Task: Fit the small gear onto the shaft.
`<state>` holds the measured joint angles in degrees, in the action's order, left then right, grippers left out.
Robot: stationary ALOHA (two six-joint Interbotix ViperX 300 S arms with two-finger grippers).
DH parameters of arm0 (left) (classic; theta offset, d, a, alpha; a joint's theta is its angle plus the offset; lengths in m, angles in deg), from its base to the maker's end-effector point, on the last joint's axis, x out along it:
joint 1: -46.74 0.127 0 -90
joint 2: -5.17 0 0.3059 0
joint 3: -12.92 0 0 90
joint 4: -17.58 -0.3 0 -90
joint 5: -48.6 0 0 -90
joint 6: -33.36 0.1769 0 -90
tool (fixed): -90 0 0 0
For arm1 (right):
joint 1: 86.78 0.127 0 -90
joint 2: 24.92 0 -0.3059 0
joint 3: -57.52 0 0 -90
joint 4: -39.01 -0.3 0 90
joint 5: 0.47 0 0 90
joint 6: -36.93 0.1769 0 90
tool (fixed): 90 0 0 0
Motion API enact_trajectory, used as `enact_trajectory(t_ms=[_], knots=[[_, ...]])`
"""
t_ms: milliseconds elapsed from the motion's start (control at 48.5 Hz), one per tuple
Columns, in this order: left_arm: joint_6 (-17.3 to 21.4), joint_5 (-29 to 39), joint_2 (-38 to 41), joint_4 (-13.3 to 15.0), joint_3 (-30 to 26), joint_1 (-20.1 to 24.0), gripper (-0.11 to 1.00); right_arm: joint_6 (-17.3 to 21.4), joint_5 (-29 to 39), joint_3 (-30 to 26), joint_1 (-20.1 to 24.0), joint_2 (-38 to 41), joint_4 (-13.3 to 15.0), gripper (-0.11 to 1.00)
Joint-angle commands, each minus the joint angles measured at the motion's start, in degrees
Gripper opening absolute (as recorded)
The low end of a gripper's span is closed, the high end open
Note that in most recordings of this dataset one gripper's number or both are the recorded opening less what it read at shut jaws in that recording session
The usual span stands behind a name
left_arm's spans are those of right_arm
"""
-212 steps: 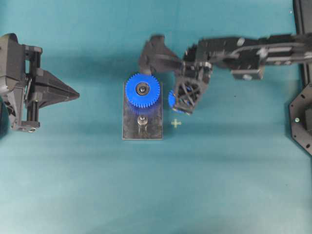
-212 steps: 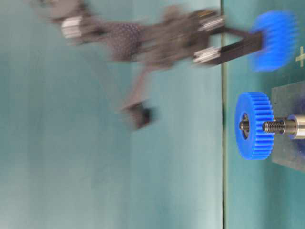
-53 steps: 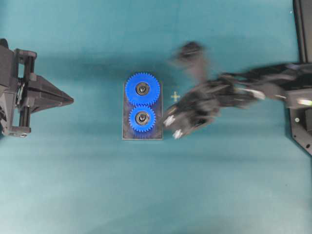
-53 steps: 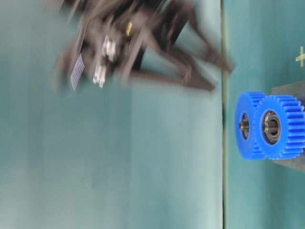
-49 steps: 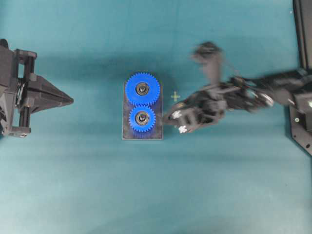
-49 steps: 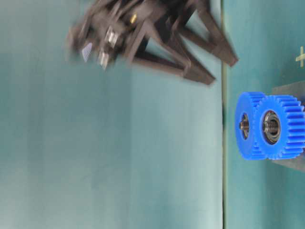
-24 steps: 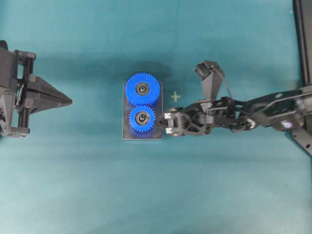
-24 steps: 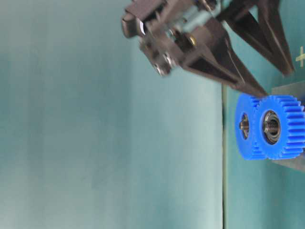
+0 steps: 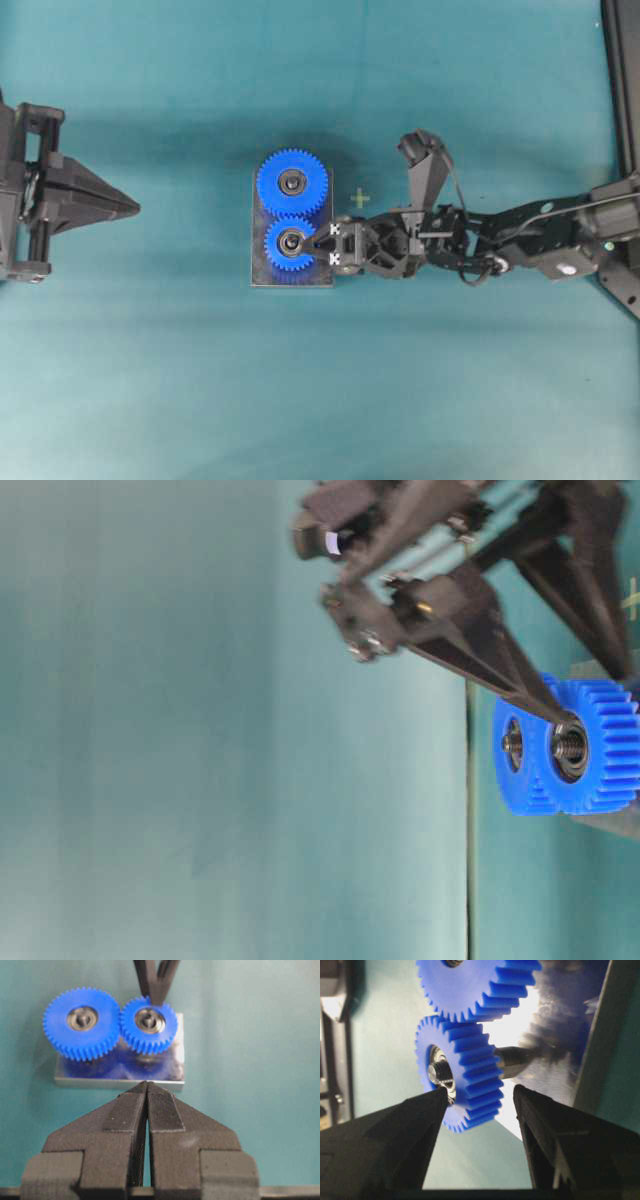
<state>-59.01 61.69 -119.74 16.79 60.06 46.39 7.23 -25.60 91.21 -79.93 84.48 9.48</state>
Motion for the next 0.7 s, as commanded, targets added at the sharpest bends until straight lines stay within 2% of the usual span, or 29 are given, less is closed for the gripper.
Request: enact_trajectory(t_ms=[0, 124, 206, 453, 680], knots=[[-0.1, -0.4, -0.6, -0.2, -0.6, 0.0, 0.00, 4.7, -2.8, 0.0, 0.4, 0.3, 4.3, 0.67], [-0.1, -0.4, -1.1, -0.2, -0.6, -0.1, 0.00, 10.4, -7.4, 0.4, 0.4, 1.3, 9.1, 0.64], [-0.1, -0.4, -1.1, -0.1, -0.7, -0.1, 0.00, 13.1, -9.2, 1.6, 0.4, 1.1, 11.1, 0.63], [-1.2, -0.3, -1.1, -0.2, -0.5, -0.1, 0.00, 15.7, -9.5, 5.9, 0.4, -2.2, 11.1, 0.51], [-1.4, -0.3, -1.1, -0.2, -0.4, -0.1, 0.00, 17.4, -9.9, 5.7, -0.2, -0.9, 10.8, 0.29]])
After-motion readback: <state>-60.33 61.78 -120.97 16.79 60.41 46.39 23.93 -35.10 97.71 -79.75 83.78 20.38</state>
